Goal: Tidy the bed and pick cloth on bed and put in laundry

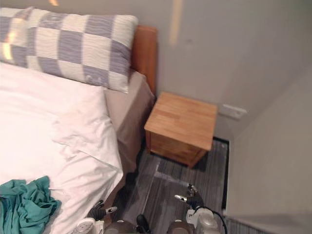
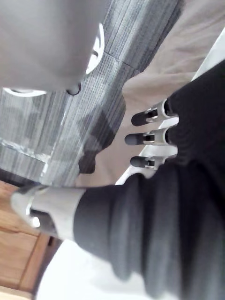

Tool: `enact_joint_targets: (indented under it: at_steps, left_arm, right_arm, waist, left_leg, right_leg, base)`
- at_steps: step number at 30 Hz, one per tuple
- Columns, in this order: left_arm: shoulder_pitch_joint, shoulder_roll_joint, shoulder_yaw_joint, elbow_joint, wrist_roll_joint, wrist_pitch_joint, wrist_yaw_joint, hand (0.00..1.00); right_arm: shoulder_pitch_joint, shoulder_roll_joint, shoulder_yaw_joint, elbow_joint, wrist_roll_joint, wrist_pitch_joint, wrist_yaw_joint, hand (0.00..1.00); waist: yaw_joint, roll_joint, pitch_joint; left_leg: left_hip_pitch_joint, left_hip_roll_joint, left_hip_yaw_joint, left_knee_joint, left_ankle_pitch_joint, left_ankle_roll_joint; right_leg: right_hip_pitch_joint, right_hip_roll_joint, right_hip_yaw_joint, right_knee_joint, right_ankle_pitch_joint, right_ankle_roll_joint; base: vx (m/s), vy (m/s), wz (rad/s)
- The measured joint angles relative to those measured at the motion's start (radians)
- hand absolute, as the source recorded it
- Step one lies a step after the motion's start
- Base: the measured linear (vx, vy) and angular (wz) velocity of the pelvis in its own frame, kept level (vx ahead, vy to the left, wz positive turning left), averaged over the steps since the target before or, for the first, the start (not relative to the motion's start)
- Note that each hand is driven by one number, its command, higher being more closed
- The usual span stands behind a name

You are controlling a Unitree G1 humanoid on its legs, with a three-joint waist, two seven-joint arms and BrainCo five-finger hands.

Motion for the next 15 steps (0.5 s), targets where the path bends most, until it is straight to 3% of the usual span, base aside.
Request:
enact_joint_targets:
  at_steps: [3, 4, 5, 6, 7, 8, 9, 10, 12, 15]
  left_arm:
    - [0.008, 0.008, 0.024, 0.035, -0.016, -0.002, 0.017, 0.0]
    - [0.027, 0.026, 0.052, 0.031, -0.02, -0.004, 0.019, 0.0]
    - [0.04, 0.039, 0.054, 0.027, -0.02, -0.004, 0.018, 0.0]
    - [0.072, 0.064, 0.059, 0.022, -0.02, -0.006, 0.018, 0.0]
    - [0.095, 0.069, 0.088, 0.023, -0.025, -0.004, 0.022, 0.0]
    - [0.111, 0.063, 0.087, 0.021, -0.024, -0.004, 0.021, 0.0]
    - [0.134, 0.05, 0.088, 0.019, -0.025, -0.004, 0.013, 0.0]
    - [0.141, 0.036, 0.112, 0.021, -0.026, -0.001, 0.006, 0.0]
    - [0.142, 0.013, 0.152, 0.025, -0.027, 0.005, -0.011, 0.0]
    - [0.143, 0.008, 0.163, 0.02, -0.01, -0.001, -0.013, 0.0]
  right_arm:
    - [0.068, 0.001, -0.017, -0.228, 0.016, 0.007, -0.116, 0.0]
    - [0.076, -0.007, -0.018, -0.379, 0.003, 0.009, -0.155, 0.0]
    - [0.074, -0.013, -0.017, -0.433, -0.005, 0.009, -0.161, 0.0]
    - [0.06, -0.021, -0.016, -0.507, -0.006, 0.009, -0.162, 0.0]
    - [-0.012, -0.08, -0.018, -0.589, -0.008, 0.009, -0.161, 0.0]
    - [-0.043, -0.116, -0.018, -0.611, -0.013, 0.011, -0.161, 0.0]
    - [-0.124, -0.195, -0.019, -0.674, -0.022, 0.022, -0.157, 0.0]
    - [-0.219, -0.253, -0.018, -0.716, -0.049, 0.041, -0.155, 0.0]
    - [-0.37, -0.321, -0.014, -0.734, -0.113, 0.1, -0.162, 0.0]
    - [-0.503, -0.376, 0.015, -0.737, -0.206, 0.154, -0.189, 0.0]
  waist:
    - [-0.012, -0.018, 0.0]
    - [-0.021, -0.044, 0.003]
    - [-0.021, -0.06, -0.004]
    - [-0.018, -0.099, -0.025]
    - [-0.008, -0.099, -0.028]
    - [-0.003, -0.079, -0.041]
    - [0.007, -0.041, -0.064]
    - [0.01, -0.031, -0.06]
    - [0.01, -0.035, -0.056]
    - [0.016, -0.041, -0.058]
  left_leg:
    - [-0.001, 0.0, -0.206, 0.011, -0.023, -0.03]
    - [0.001, -0.006, -0.287, 0.056, -0.058, -0.072]
    - [0.002, -0.015, -0.315, 0.081, -0.079, -0.085]
    - [0.001, -0.034, -0.354, 0.12, -0.111, -0.108]
    - [-0.007, -0.015, -0.4, 0.198, -0.168, -0.15]
    - [-0.026, 0.01, -0.402, 0.218, -0.175, -0.162]
    - [-0.053, 0.053, -0.404, 0.229, -0.182, -0.173]
    - [-0.057, 0.084, -0.396, 0.213, -0.163, -0.197]
    - [-0.047, 0.118, -0.326, 0.171, -0.103, -0.222]
    - [-0.045, 0.149, -0.159, 0.137, -0.06, -0.201]
  right_leg:
    - [-0.077, 0.046, 0.32, -0.256, 0.135, 0.053]
    - [-0.08, 0.05, 0.422, -0.302, 0.198, 0.085]
    - [-0.08, 0.049, 0.441, -0.306, 0.22, 0.084]
    - [-0.079, 0.044, 0.466, -0.314, 0.264, 0.065]
    - [-0.077, 0.068, 0.422, -0.264, 0.327, 0.014]
    - [-0.069, 0.081, 0.402, -0.27, 0.328, 0.012]
    - [-0.066, 0.105, 0.348, -0.296, 0.327, -0.002]
    - [-0.055, 0.111, 0.303, -0.311, 0.333, -0.014]
    - [-0.004, 0.103, 0.223, -0.341, 0.33, -0.037]
    - [0.066, 0.078, 0.088, -0.381, 0.313, -0.069]
  base:
    - [0.28, -0.252, 2.09]
    - [0.41, -0.434, 2.13]
    - [0.46, -0.539, 1.79]
    - [0.42, -0.526, 1.24]
    - [0.41, -0.501, 1.09]
    - [0.36, -0.385, 1.03]
    - [0.29, -0.294, 0.89]
    - [0.27, -0.29, 0.96]
    - [0.18, -0.305, 1.2]
    - [0.08, -0.202, 1.36]
